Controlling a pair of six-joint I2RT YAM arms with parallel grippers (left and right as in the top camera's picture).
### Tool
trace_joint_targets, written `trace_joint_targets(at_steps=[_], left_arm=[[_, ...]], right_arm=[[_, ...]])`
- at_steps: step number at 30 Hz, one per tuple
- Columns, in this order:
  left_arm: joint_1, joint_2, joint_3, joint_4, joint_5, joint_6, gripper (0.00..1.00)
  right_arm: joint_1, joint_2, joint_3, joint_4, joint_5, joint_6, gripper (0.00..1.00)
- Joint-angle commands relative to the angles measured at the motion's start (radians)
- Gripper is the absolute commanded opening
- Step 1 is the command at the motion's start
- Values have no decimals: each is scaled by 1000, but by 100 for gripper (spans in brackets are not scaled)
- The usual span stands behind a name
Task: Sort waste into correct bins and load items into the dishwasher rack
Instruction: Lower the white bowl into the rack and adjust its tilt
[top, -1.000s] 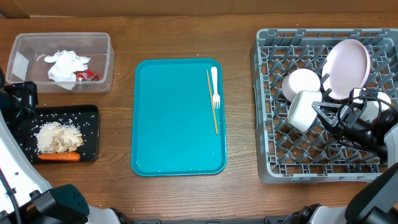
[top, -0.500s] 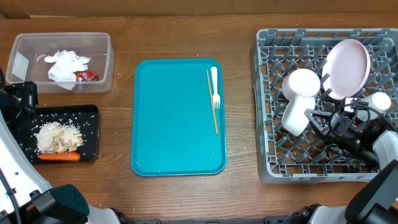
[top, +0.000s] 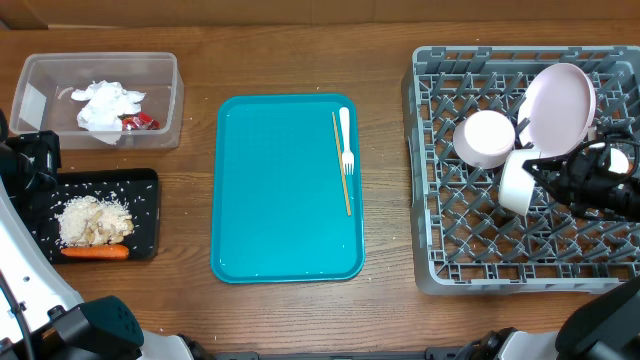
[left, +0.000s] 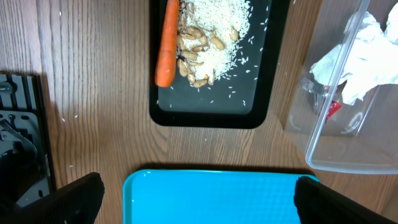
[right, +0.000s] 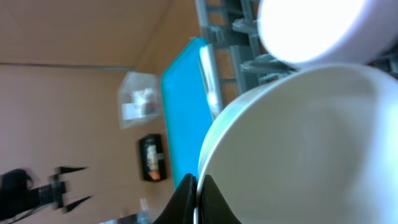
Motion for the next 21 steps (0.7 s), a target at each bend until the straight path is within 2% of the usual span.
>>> trace_joint_targets(at_steps=[1, 6, 13, 21], left_arm=[[1, -1, 2, -2, -8, 12, 100], [1, -1, 2, -2, -8, 12, 100], [1, -1, 2, -2, -8, 12, 100], [1, -1, 2, -2, -8, 12, 100]], right_arm=[[-5, -5, 14, -84, -226, -137, 4], [7, -5, -92, -117, -304, -245, 4], [7, -5, -361, 113, -466, -256, 4], [6, -5, -378, 153, -529, -241, 4]])
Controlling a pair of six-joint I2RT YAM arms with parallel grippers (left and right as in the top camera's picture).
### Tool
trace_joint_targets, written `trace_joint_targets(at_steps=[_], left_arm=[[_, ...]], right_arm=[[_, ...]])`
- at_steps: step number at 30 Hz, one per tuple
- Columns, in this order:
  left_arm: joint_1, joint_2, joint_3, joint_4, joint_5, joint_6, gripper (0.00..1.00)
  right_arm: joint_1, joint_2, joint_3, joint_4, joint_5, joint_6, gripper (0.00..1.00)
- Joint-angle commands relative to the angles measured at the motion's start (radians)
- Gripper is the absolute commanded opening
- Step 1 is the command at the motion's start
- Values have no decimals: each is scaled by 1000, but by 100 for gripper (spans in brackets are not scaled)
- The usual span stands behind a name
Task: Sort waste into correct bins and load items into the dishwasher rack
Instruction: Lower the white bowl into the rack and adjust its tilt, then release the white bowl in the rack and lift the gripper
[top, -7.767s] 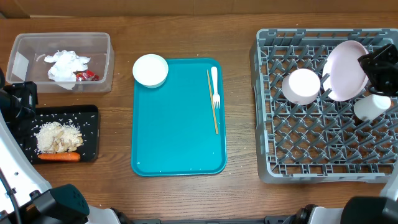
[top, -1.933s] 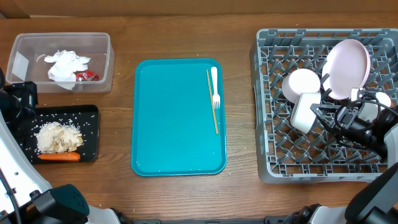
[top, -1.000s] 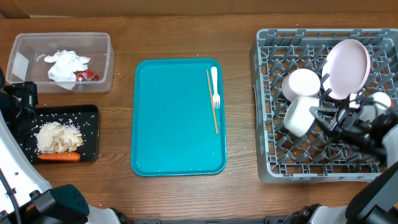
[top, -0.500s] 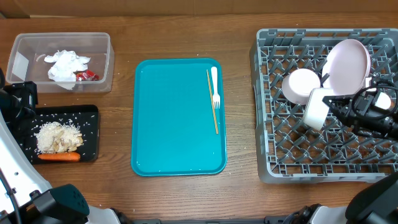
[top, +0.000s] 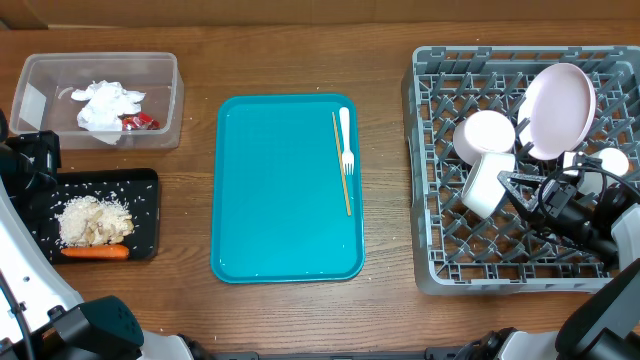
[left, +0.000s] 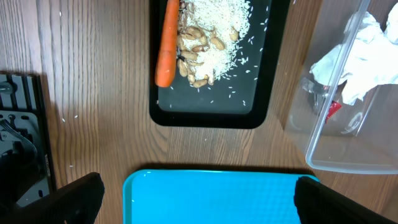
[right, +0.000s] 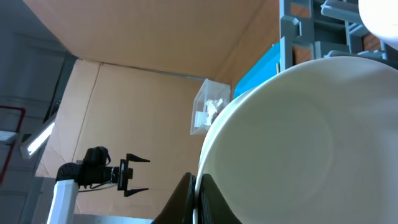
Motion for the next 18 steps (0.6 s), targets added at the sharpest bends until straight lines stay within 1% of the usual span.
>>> trace_joint_targets(at_steps=[1, 6, 9, 15, 16, 17, 18], left_arm=[[1, -1, 2, -2, -8, 12, 100], [1, -1, 2, -2, -8, 12, 100], [1, -1, 2, -2, -8, 12, 100], [1, -1, 2, -2, -8, 12, 100], [1, -1, 2, -2, -8, 12, 100], [1, -1, 2, -2, -8, 12, 100], [1, -1, 2, -2, -7, 12, 100]], right_arm=[[4, -6, -7, 6, -81, 23, 4], [4, -6, 4, 11, -76, 30, 4], [4, -6, -5, 24, 4, 30, 4], [4, -6, -21, 33, 45, 31, 4], [4, -6, -19, 33, 57, 31, 8], [2, -6, -12, 33, 83, 34, 19], [2, -6, -1, 30, 112, 39, 23]])
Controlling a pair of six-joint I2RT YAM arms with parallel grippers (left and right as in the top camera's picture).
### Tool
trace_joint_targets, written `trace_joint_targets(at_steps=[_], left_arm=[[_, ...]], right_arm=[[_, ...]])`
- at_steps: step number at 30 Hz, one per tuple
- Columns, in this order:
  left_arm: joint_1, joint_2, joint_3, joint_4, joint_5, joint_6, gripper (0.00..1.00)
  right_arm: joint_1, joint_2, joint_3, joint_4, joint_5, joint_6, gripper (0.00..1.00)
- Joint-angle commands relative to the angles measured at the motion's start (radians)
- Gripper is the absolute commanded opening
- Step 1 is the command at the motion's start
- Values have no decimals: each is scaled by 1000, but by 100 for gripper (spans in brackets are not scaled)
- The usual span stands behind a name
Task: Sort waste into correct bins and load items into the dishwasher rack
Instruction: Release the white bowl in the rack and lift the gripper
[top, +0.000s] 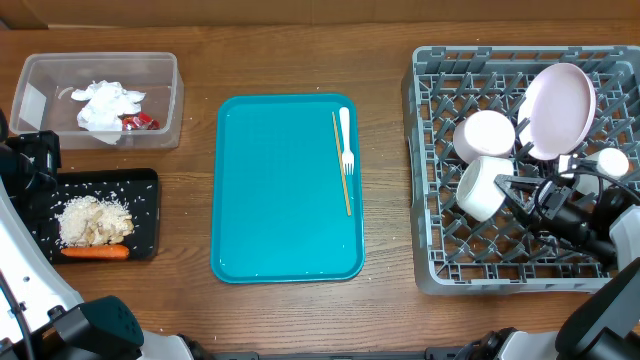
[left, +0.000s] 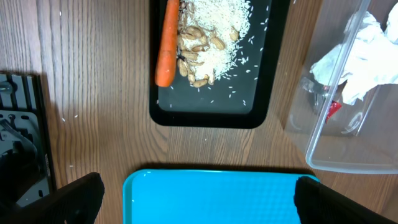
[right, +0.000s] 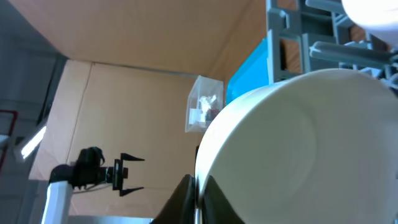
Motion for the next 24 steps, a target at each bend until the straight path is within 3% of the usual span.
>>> trace_joint_targets(at_steps=[1, 4, 11, 19, 22, 24], left_arm=[[1, -1, 2, -2, -8, 12, 100], [1, -1, 2, -2, -8, 12, 100], [1, -1, 2, -2, -8, 12, 100], [1, -1, 2, -2, -8, 12, 100], [1, -1, 2, -2, -8, 12, 100], [1, -1, 2, -2, -8, 12, 100]], right_arm=[[2, -6, 74, 2, 202, 119, 37], [2, -10, 182, -5, 424, 299, 43], [2, -114, 332, -8, 980, 689, 47], [6, -335, 333, -27, 1013, 727, 46], [31, -352, 332, -39, 1041, 722, 36], [87, -346, 307, -33, 1065, 721, 17]])
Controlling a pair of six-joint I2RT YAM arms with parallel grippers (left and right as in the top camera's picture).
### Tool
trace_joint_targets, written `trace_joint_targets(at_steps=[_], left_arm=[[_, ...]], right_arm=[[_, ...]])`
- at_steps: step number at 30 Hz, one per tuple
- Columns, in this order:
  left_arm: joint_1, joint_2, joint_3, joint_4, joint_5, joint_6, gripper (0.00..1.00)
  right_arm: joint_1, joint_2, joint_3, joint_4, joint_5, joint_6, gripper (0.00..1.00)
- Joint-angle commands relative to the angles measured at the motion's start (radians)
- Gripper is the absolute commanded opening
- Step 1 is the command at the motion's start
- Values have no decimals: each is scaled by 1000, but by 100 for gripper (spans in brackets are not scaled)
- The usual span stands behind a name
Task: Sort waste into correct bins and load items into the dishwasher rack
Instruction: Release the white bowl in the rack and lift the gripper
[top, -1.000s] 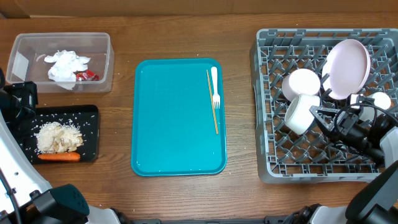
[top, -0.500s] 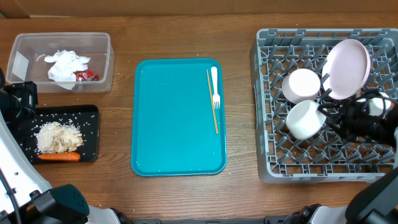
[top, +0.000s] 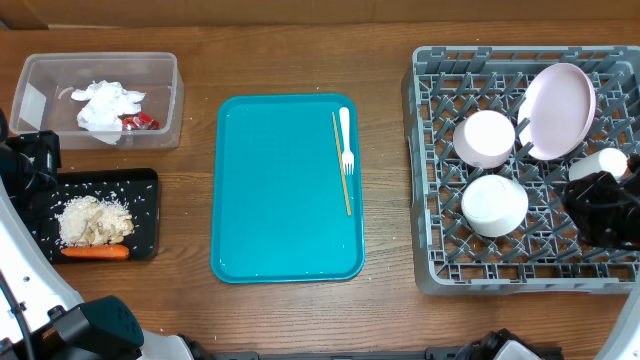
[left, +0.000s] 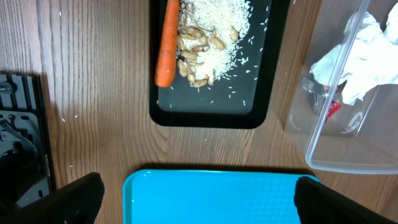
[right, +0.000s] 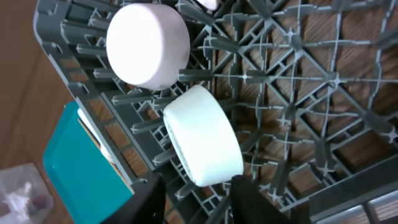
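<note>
A white bowl (top: 494, 204) rests upside down in the grey dishwasher rack (top: 432, 150), just below a pink bowl (top: 485, 138) and left of a pink plate (top: 558, 110). In the right wrist view the white bowl (right: 202, 137) sits just beyond my right gripper (right: 198, 200), which is open and holds nothing. A white fork (top: 346, 140) and a yellow stick (top: 341, 165) lie on the teal tray (top: 285, 190). My left gripper (left: 199, 200) hangs open above the tray's edge (left: 217, 177).
A black tray (top: 145, 215) holds rice, nuts and a carrot (top: 95, 252). Behind it a clear bin (top: 100, 100) contains crumpled paper and a red wrapper. My left arm (top: 30, 160) stands at the table's left edge, the right arm (top: 605, 205) over the rack's right side.
My right gripper has opened and let go of the white bowl, which now lies upside down in the rack. The gripper has drawn back to the right. The left arm is unchanged.
My right gripper first held the white bowl by its rim beside the pink plate. It then held the bowl tilted, further left in the rack below the pink bowl. Now the bowl lies there upside down and the gripper is open. The left arm never moved.
</note>
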Motion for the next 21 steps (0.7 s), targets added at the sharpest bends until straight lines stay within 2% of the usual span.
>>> trace_joint_targets(at_steps=[1, 5, 7, 9, 14, 21], left_arm=[[1, -1, 2, -3, -8, 12, 100], [1, -1, 2, -3, -8, 12, 100], [1, -1, 2, -3, -8, 12, 100], [1, -1, 2, -3, -8, 12, 100], [1, -1, 2, -3, -8, 12, 100], [1, -1, 2, -3, -8, 12, 100]], right_arm=[[99, 5, -16, 23, 46, 5, 6], [324, 48, -66, 120, 58, 13, 4], [430, 90, -66, 156, 165, 98, 4], [486, 137, -66, 167, 213, 119, 4], [513, 261, -66, 154, 346, 172, 4], [513, 258, -17, 74, 515, 198, 4]])
